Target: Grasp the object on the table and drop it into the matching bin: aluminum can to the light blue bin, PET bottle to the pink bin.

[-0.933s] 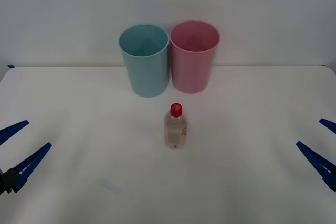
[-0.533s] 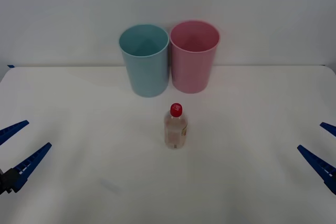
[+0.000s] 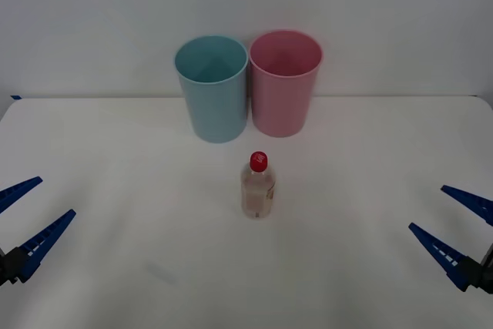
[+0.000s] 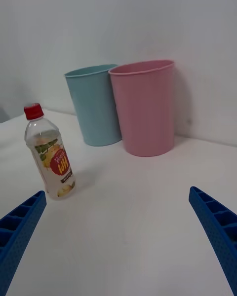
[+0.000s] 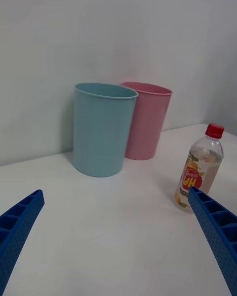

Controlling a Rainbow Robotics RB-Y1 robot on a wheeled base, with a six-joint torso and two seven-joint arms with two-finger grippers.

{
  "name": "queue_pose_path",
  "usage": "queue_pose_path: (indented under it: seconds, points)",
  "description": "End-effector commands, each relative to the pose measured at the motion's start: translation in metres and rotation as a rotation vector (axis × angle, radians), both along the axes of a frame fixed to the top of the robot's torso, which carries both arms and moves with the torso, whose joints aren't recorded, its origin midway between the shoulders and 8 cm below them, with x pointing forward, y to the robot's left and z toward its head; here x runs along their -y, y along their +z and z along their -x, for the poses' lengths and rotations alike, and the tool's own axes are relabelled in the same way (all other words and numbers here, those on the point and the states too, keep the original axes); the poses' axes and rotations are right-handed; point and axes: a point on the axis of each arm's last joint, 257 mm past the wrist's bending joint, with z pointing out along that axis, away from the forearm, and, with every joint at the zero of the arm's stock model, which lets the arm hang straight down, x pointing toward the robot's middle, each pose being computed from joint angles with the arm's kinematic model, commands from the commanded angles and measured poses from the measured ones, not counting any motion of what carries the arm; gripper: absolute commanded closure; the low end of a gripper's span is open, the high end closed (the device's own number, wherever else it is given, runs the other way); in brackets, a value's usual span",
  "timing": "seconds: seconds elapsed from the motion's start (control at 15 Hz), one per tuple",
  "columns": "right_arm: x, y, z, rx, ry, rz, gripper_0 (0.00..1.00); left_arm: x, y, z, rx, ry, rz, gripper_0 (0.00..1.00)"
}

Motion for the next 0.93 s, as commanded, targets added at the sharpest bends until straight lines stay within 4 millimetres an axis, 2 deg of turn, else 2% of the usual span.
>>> queue_pose_path:
  seconds: [0.07,0.33,0.73,0.93]
  points:
    - [-0.013,-0.017,-0.011,0.041,0.023,0.049,0.0,0.0,0.0,0.0,0.0,0.0,0.0,0.0]
    - [-0.042,-0.031,-0.023,0.051,0.071,0.073,0.0,0.0,0.0,0.0,0.0,0.0,0.0,0.0]
    - [-0.099,-0.059,-0.047,0.018,0.168,0.074,0.0,0.0,0.0,0.0,0.0,0.0,0.0,0.0]
    - [-0.127,-0.067,-0.056,0.011,0.188,0.087,0.0,0.0,0.0,0.0,0.0,0.0,0.0,0.0]
